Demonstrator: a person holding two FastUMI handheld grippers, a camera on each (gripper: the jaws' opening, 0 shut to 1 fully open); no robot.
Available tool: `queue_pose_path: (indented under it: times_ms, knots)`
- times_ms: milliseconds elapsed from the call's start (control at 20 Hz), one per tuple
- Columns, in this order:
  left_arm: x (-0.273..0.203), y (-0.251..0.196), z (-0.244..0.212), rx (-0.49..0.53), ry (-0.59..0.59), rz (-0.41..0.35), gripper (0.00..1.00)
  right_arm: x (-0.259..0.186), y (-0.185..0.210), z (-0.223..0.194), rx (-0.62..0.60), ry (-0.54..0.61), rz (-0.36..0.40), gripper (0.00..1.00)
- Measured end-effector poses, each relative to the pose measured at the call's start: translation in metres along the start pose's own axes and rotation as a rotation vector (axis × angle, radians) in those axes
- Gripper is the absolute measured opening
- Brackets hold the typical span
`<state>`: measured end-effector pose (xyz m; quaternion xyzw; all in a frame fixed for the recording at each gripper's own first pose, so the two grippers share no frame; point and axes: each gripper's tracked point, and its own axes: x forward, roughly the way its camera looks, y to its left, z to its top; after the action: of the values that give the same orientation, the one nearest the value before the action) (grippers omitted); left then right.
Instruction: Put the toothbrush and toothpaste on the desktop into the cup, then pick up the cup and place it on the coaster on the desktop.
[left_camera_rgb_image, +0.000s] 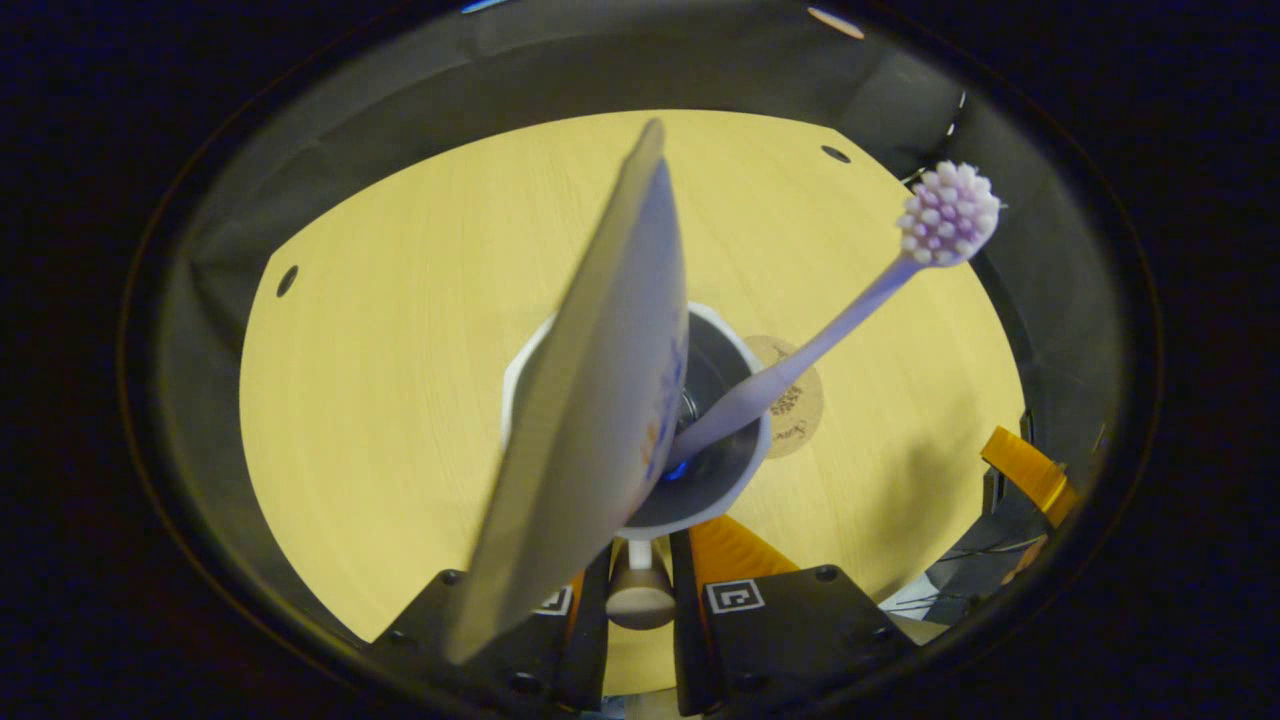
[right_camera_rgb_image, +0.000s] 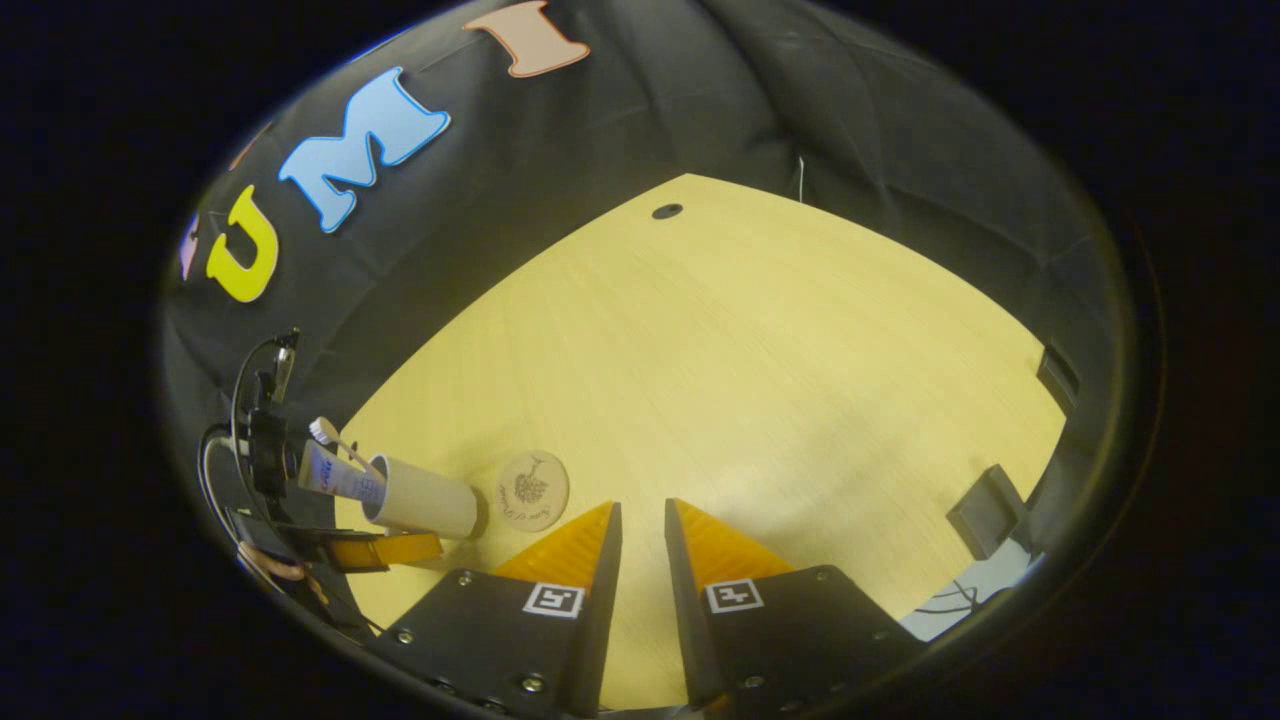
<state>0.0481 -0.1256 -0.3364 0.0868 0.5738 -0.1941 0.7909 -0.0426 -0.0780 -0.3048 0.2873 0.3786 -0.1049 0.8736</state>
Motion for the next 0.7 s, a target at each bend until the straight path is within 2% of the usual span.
queue_pose_path:
  times_ms: [150, 400, 700]
  knots:
    - [0.005, -0.033, 0.002, 0.020, 0.004, -0.028, 0.34, -0.001, -0.009, 0.003, 0.018, -0.007, -0.007, 0.30]
    - [0.022, -0.070, 0.002, 0.076, 0.009, -0.031, 0.34, -0.008, -0.027, 0.004, 0.028, -0.001, -0.012, 0.30]
    - [0.032, -0.082, 0.006, 0.100, 0.004, 0.015, 0.33, -0.010, -0.039, 0.004, -0.003, 0.028, -0.003, 0.30]
